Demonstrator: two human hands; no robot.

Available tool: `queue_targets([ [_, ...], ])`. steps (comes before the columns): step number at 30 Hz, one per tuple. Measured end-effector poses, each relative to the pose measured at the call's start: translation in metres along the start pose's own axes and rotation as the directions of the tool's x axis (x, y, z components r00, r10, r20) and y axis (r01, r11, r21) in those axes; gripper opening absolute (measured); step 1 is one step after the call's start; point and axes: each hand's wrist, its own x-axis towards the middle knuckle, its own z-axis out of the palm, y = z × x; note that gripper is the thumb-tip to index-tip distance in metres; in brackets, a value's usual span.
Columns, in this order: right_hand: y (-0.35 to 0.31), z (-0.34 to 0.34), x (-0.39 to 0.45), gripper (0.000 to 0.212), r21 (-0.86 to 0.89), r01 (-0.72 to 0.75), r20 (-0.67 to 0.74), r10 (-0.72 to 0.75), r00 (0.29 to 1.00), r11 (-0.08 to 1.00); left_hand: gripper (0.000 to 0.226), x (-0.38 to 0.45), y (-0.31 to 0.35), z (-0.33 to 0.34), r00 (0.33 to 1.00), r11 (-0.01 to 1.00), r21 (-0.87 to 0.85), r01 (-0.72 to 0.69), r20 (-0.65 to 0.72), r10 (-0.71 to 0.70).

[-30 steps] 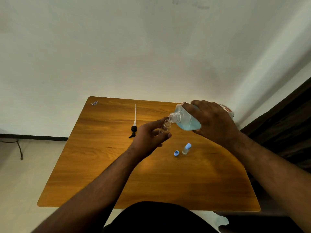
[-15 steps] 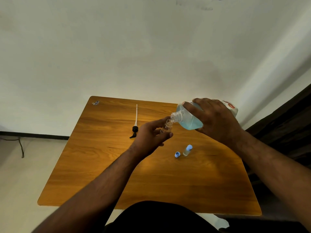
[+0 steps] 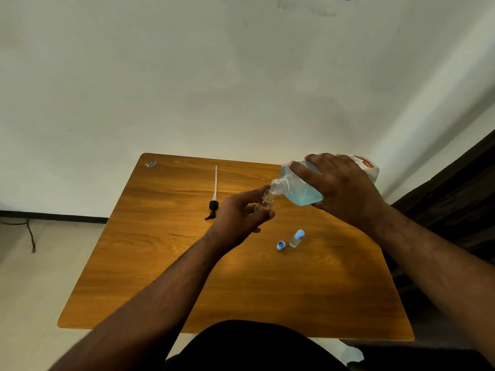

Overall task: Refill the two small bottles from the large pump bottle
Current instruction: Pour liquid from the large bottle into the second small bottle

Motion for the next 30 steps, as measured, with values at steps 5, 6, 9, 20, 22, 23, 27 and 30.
queue_targets([
  [5, -0.0011, 0.0000, -0.0004, 0.091, 0.008, 0.010, 0.003, -0.010, 1.000, 1.000, 0.059, -0.0015, 0.0013, 0.0008, 1.000, 1.000, -0.019, -0.005, 0.001, 0.005],
  [6, -0.0011, 0.0000, -0.0007, 0.092, 0.011, 0.008, 0.004, -0.008, 1.000, 1.000, 0.059, -0.0017, 0.0016, 0.0010, 1.000, 1.000, -0.018, -0.006, 0.001, 0.007],
  [9, -0.0003, -0.0005, -0.0013, 0.092, 0.009, 0.003, 0.004, -0.003, 1.000, 1.000, 0.059, -0.0020, 0.0014, 0.0008, 1.000, 1.000, -0.024, -0.008, 0.000, 0.008],
  [20, -0.0014, -0.0034, -0.0021, 0.090, -0.003, -0.003, 0.016, 0.003, 1.000, 1.000, 0.058, -0.0052, 0.0044, 0.0015, 1.000, 1.000, -0.023, -0.015, 0.003, 0.015],
  [22, -0.0017, -0.0037, -0.0023, 0.090, -0.006, -0.002, 0.022, 0.002, 1.000, 1.000, 0.059, -0.0057, 0.0055, 0.0017, 1.000, 1.000, -0.022, -0.011, 0.004, 0.011],
  [23, -0.0018, -0.0037, -0.0025, 0.091, -0.007, -0.001, 0.024, 0.001, 1.000, 1.000, 0.058, -0.0058, 0.0057, 0.0016, 1.000, 1.000, -0.023, -0.010, 0.005, 0.010],
  [27, -0.0013, -0.0034, -0.0032, 0.091, -0.012, 0.000, 0.021, 0.000, 1.000, 1.000, 0.059, -0.0065, 0.0060, 0.0016, 1.000, 1.000, -0.024, -0.011, 0.008, 0.011],
  [30, -0.0008, -0.0034, -0.0030, 0.093, -0.012, 0.003, 0.024, -0.003, 1.000, 1.000, 0.059, -0.0064, 0.0060, 0.0014, 1.000, 0.999, -0.026, -0.018, 0.012, 0.018],
])
